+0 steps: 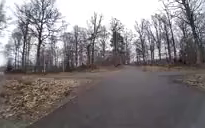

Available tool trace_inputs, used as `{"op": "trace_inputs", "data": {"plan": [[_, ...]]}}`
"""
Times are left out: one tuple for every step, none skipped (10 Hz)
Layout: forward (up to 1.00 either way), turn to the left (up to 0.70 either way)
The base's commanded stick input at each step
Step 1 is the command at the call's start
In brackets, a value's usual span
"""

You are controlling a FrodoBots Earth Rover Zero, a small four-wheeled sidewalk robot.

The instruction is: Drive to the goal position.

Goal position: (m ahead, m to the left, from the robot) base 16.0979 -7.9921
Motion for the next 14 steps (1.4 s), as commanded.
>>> {"op": "trace_inputs", "data": {"plan": [[1.00,-0.02],[1.00,0.00],[1.00,0.00],[1.00,0.00],[1.00,0.00],[1.00,0.00],[1.00,0.00],[1.00,0.00],[1.00,0.00],[1.00,-0.04],[1.00,-0.38],[1.00,-0.31],[1.00,-0.23],[1.00,-0.09]]}}
